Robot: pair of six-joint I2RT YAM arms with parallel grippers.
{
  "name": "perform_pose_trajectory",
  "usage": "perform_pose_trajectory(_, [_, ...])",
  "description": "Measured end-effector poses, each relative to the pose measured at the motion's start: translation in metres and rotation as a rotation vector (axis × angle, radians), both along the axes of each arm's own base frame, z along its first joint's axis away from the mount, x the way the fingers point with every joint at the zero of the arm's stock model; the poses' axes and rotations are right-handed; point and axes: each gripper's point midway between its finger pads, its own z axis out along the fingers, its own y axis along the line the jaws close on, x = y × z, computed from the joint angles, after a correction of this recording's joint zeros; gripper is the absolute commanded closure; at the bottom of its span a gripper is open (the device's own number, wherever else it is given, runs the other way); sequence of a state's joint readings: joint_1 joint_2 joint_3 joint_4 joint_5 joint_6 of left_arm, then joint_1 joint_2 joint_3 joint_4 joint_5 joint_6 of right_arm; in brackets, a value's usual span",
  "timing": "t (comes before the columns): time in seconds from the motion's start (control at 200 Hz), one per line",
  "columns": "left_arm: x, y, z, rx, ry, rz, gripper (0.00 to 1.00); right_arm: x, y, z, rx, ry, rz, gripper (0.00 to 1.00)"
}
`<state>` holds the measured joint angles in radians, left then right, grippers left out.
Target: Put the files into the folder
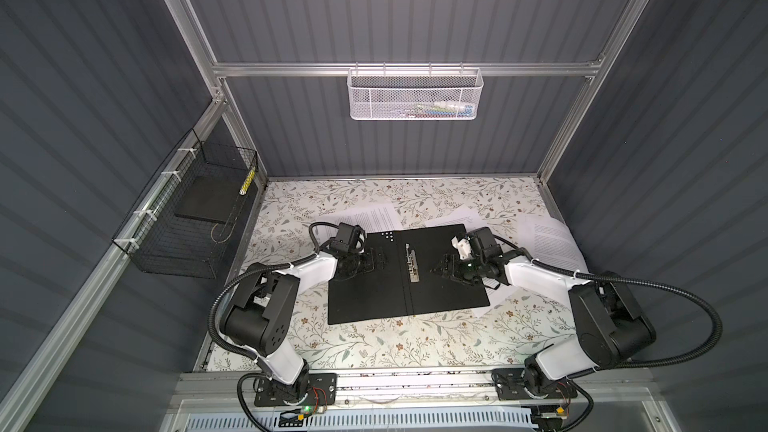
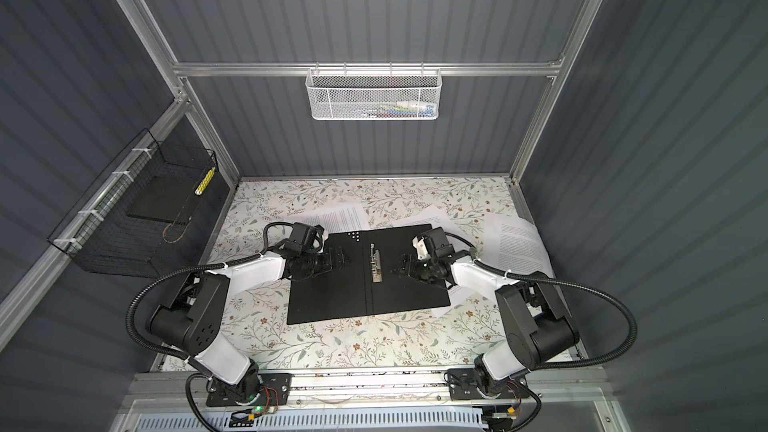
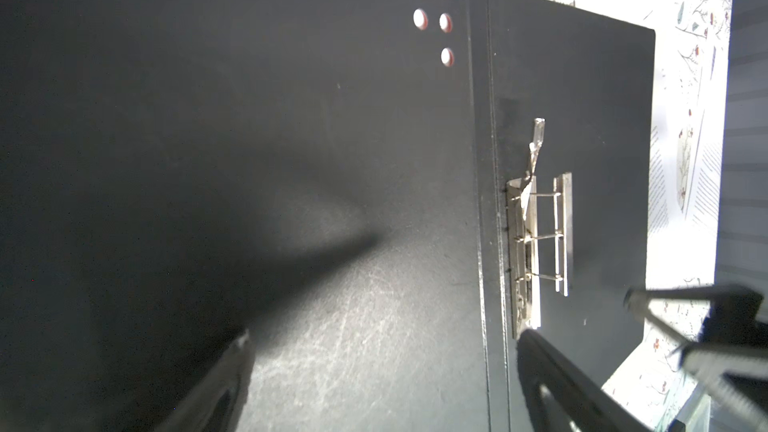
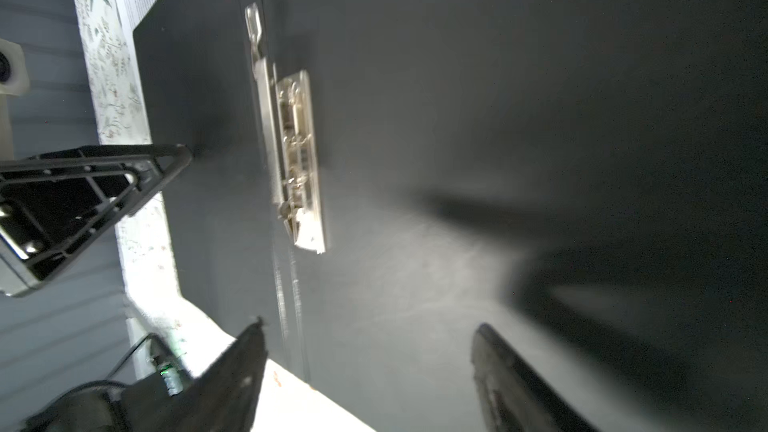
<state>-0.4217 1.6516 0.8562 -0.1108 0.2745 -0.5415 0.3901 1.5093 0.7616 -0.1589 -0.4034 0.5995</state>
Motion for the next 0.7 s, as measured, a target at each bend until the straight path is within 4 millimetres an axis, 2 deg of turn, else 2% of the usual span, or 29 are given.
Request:
perform_pose_trajectory(0.075, [-0.004,0.002,0.002,0.001,0.013,0.001,0.0,0.011,-0.021,0.0,-0.04,-0.018,-0.065,0.01])
perform_pose_trajectory(0.235, [-0.024,0.009,0.008,0.008,0.069,0.003,0.0,0.031,-0.066,-0.008,-0.107,-0.021,-0.2,0.01])
perform_pose_trajectory(0.33, [-0.031,0.014,0.016,0.017,0.079,0.012,0.0,0.037,-0.082,-0.017,-0.128,0.002,-0.248,0.01])
perform_pose_trajectory(0.405, [-0.032,0.018,0.019,0.036,0.084,0.023,0.0,0.039,-0.085,-0.024,-0.138,0.021,-0.259,0.01])
perform_pose_trajectory(0.53, [-0.03,0.023,0.021,0.07,0.087,0.04,0.0,0.05,-0.082,-0.022,-0.118,0.003,-0.265,0.01])
perform_pose_trajectory(0.7, [-0.027,0.029,0.02,0.103,0.081,0.064,0.0,0.054,-0.073,-0.021,-0.079,-0.012,-0.242,0.01])
